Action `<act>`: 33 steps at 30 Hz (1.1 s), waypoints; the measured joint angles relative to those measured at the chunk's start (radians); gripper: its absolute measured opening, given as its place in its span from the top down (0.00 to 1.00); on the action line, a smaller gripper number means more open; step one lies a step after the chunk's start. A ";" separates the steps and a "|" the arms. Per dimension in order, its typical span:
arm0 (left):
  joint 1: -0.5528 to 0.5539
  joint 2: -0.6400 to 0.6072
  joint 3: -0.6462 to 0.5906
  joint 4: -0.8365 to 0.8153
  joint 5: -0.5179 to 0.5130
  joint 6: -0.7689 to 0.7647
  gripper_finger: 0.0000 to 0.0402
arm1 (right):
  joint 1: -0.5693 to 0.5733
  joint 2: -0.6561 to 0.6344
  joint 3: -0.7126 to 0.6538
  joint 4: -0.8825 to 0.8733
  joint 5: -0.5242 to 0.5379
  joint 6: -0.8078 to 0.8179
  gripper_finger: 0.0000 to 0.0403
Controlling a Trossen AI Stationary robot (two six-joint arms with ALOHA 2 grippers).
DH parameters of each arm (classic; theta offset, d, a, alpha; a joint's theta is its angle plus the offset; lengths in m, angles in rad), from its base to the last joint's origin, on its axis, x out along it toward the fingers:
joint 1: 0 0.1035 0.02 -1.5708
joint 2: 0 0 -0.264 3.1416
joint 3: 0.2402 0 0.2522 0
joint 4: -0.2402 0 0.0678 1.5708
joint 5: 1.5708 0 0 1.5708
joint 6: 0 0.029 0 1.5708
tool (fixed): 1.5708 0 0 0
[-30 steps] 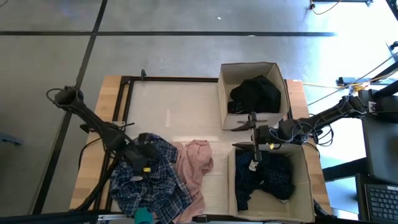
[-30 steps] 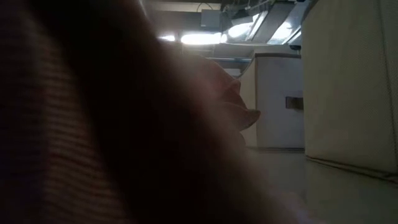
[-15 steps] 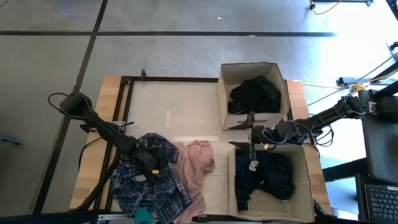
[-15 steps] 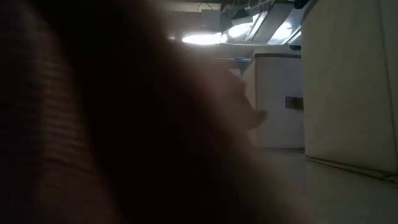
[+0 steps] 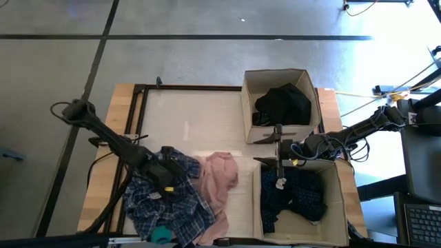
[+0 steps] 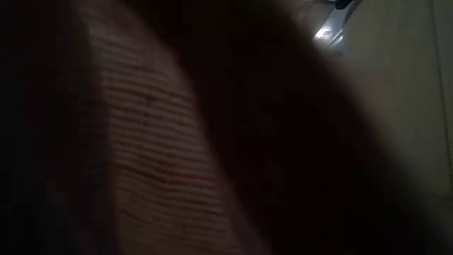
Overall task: Sort clothes
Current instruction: Put the blue checkered shirt into the bottom laundry organizer
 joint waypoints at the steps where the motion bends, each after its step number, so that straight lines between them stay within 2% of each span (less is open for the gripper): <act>1: 0.000 -0.013 0.026 -0.037 -0.001 0.010 0.94 | 0.000 0.000 0.000 0.000 0.000 0.000 0.37; 7: -0.001 -0.086 0.195 -0.170 -0.046 0.078 0.98 | 0.000 0.000 0.000 -0.002 0.000 0.000 0.37; 14: 0.000 -0.165 0.357 -0.177 -0.153 0.217 0.96 | 0.000 0.002 0.000 -0.002 0.000 0.000 0.37; 21: -0.002 -0.241 0.489 -0.159 -0.159 0.339 0.95 | 0.000 0.010 0.001 -0.004 0.000 0.000 0.37; 28: 0.000 -0.316 0.504 0.063 -0.160 0.547 0.95 | 0.000 0.029 0.001 0.004 -0.001 0.000 0.37; 33: 0.000 -0.314 0.504 0.203 -0.160 0.680 0.95 | 0.000 0.071 0.001 0.038 -0.002 0.000 0.37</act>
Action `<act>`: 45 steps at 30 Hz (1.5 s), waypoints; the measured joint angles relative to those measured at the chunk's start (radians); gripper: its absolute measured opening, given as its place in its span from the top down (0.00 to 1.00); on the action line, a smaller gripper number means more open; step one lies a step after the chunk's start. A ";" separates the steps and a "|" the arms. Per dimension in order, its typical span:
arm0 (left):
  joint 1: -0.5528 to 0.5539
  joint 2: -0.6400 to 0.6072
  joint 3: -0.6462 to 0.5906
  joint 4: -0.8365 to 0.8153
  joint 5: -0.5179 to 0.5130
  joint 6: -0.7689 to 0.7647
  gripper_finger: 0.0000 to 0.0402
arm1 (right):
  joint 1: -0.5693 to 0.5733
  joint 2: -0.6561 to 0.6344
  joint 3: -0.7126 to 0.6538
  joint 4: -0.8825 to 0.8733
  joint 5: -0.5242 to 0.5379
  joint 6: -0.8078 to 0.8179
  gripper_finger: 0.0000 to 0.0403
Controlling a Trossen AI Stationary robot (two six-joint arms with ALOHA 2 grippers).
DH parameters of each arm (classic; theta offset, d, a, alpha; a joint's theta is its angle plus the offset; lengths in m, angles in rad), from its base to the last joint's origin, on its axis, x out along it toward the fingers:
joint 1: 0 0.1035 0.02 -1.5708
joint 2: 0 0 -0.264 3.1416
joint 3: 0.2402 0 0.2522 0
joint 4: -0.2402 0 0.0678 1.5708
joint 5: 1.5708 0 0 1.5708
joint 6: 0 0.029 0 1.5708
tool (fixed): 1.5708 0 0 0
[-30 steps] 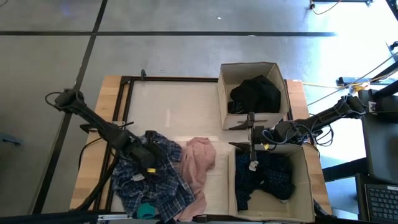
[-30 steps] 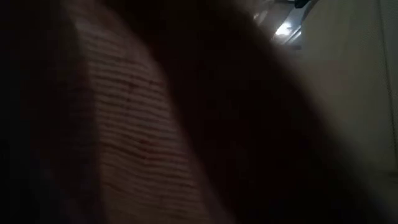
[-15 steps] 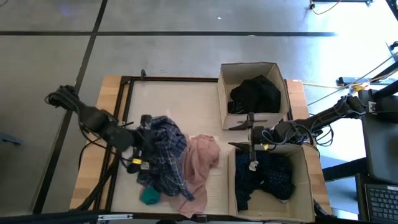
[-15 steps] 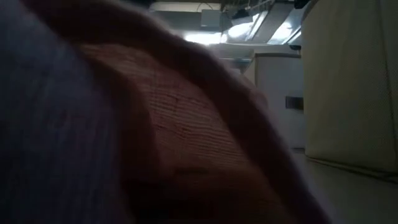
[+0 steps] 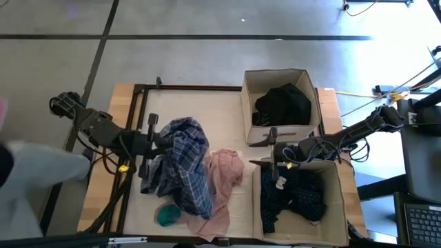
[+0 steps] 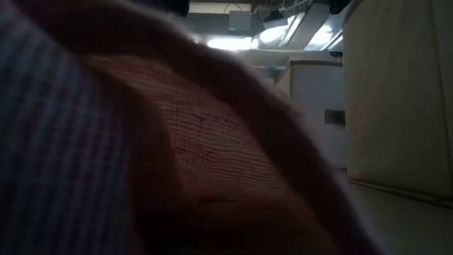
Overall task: Sort clothes
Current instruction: Put the blue checkered shirt into the bottom laundry organizer
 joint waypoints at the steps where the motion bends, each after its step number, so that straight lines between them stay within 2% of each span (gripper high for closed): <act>1: 0.000 0.005 0.000 0.018 0.000 0.015 0.95 | 0.000 0.011 0.000 0.013 0.000 0.000 0.37; 8: 0.008 0.076 0.000 0.111 0.011 0.106 0.95 | 0.000 0.100 0.000 0.182 0.003 -0.015 0.37; 12: 0.031 0.135 0.000 0.157 0.052 0.139 0.95 | 0.000 0.134 0.016 0.306 0.092 -0.028 0.37; 18: 0.104 0.224 0.000 0.212 0.053 0.155 0.95 | 0.000 0.202 0.070 0.306 0.097 -0.028 0.35; 25: 0.191 0.313 0.000 0.303 0.058 0.162 0.95 | 0.000 0.337 0.193 0.300 0.116 -0.041 0.16; 30: 0.215 0.355 0.000 0.324 0.128 0.158 0.95 | 0.000 0.430 0.279 0.308 0.115 -0.108 0.08; 33: 0.216 0.373 0.000 0.328 0.153 0.150 0.95 | -0.001 0.478 0.331 0.309 0.115 -0.113 0.07; 38: 0.207 0.403 0.000 0.374 0.253 0.134 0.95 | -0.033 0.579 0.424 0.311 0.111 -0.131 0.07; 45: 0.187 0.414 -0.001 0.404 0.278 0.146 0.95 | -0.052 0.680 0.535 0.312 0.033 -0.185 0.09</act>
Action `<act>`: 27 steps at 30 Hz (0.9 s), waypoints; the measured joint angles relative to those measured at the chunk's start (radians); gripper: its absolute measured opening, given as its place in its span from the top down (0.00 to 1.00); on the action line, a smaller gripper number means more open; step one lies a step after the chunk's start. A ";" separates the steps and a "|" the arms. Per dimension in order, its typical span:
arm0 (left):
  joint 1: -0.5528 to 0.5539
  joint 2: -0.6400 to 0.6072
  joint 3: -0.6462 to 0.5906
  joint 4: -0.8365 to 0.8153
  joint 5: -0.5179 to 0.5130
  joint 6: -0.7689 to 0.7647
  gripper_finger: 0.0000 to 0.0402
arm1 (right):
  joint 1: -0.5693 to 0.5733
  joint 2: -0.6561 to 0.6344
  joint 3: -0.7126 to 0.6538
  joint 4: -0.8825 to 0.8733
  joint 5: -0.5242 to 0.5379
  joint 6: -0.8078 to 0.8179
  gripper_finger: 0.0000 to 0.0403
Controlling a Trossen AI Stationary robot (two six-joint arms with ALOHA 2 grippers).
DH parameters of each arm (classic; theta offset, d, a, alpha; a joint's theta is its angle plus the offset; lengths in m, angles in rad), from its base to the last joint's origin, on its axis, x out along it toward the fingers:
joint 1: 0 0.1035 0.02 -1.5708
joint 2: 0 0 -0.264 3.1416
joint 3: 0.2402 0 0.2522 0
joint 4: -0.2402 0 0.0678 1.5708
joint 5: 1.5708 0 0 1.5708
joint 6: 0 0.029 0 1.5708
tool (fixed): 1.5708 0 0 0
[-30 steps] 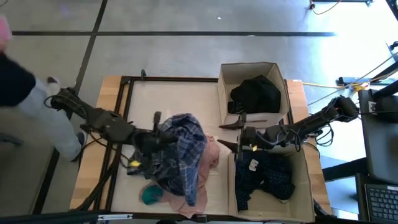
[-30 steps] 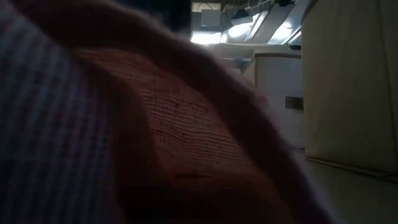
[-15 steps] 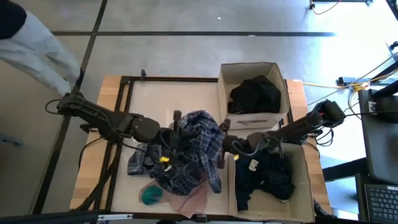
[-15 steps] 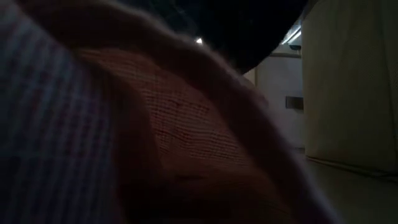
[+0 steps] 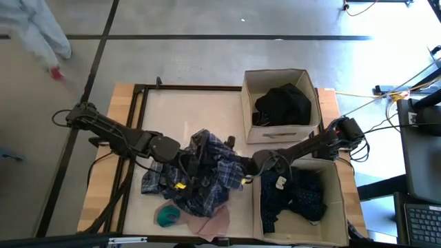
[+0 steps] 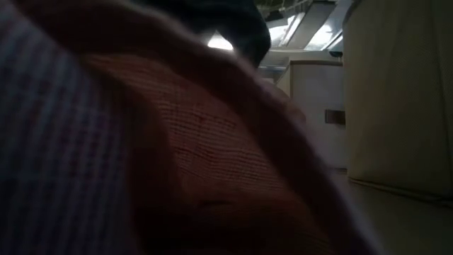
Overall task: Sort clothes
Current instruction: Put the blue checkered shirt into the bottom laundry organizer
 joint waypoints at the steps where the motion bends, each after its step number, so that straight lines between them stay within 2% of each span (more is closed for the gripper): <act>1: 0.000 0.000 0.000 0.005 0.002 0.000 0.95 | 0.000 0.008 0.012 0.001 -0.003 -0.014 0.12; 5: -0.003 0.000 0.000 0.031 0.003 -0.002 0.95 | 0.000 0.019 0.034 0.006 -0.006 -0.054 0.31; 12: -0.015 -0.001 0.000 0.041 -0.010 -0.030 0.95 | 0.001 0.020 0.035 0.012 -0.017 -0.122 0.84; 14: -0.020 -0.003 0.000 0.043 -0.022 -0.047 0.94 | 0.001 0.020 0.035 0.012 -0.019 -0.137 0.94; 17: -0.027 -0.016 0.000 0.025 -0.051 -0.067 0.90 | 0.000 0.017 0.035 0.009 -0.012 -0.158 0.93; 21: -0.046 -0.066 0.001 -0.040 -0.155 -0.107 0.77 | -0.003 0.001 0.035 -0.002 0.030 -0.160 0.88; 24: -0.068 -0.122 0.003 -0.137 -0.231 -0.145 0.68 | -0.003 -0.026 0.035 -0.033 0.036 -0.160 0.93; 27: -0.091 -0.191 0.003 -0.250 -0.260 -0.189 0.62 | -0.002 -0.059 0.035 -0.077 0.045 -0.160 0.96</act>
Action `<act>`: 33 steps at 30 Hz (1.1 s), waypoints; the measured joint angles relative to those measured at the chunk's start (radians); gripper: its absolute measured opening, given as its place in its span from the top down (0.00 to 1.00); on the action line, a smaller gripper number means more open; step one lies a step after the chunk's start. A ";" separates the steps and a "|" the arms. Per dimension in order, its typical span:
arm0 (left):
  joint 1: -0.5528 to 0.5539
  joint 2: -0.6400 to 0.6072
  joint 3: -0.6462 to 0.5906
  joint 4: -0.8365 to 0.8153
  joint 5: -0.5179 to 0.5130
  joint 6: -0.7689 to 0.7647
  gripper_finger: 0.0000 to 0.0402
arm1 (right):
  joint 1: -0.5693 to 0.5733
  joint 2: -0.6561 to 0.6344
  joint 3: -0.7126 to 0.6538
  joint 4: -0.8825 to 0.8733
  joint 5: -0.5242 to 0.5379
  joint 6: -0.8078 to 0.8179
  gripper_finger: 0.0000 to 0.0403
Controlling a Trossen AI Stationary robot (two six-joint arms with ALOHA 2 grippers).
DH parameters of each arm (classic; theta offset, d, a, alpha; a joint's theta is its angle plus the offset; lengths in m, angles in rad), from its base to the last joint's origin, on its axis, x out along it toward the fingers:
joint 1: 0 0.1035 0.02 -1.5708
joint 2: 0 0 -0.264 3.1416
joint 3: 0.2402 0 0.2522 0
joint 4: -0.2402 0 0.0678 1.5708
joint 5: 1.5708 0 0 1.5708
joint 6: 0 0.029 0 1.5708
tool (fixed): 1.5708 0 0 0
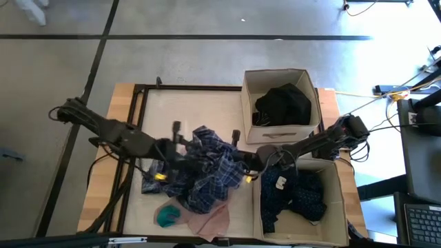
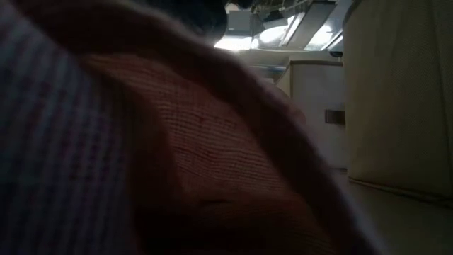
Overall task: Sort clothes
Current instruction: Put the blue checkered shirt into the bottom laundry organizer
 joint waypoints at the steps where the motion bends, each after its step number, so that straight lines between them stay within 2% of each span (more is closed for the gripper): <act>1: -0.009 -0.027 0.000 -0.036 -0.004 -0.020 0.61 | 0.000 -0.013 0.000 -0.014 0.001 0.001 0.96; 6: -0.042 -0.145 0.000 -0.225 -0.006 -0.174 0.59 | 0.001 -0.091 0.000 -0.045 0.013 0.001 0.92; 9: -0.058 -0.191 0.000 -0.334 -0.008 -0.256 0.59 | 0.001 -0.149 0.000 -0.081 0.024 0.001 0.93; 13: -0.074 -0.215 0.000 -0.447 -0.016 -0.354 0.59 | 0.001 -0.229 0.000 -0.126 0.025 -0.001 0.96; 17: -0.088 -0.206 -0.002 -0.519 -0.062 -0.409 0.59 | 0.003 -0.316 0.000 -0.159 0.023 0.008 0.93; 26: -0.092 -0.200 -0.143 -0.495 -0.110 -0.472 0.59 | 0.109 -0.497 0.004 -0.200 0.029 -0.009 0.96; 33: -0.094 -0.200 -0.289 -0.318 -0.121 -0.452 0.59 | 0.246 -0.550 0.179 -0.454 0.042 0.004 0.92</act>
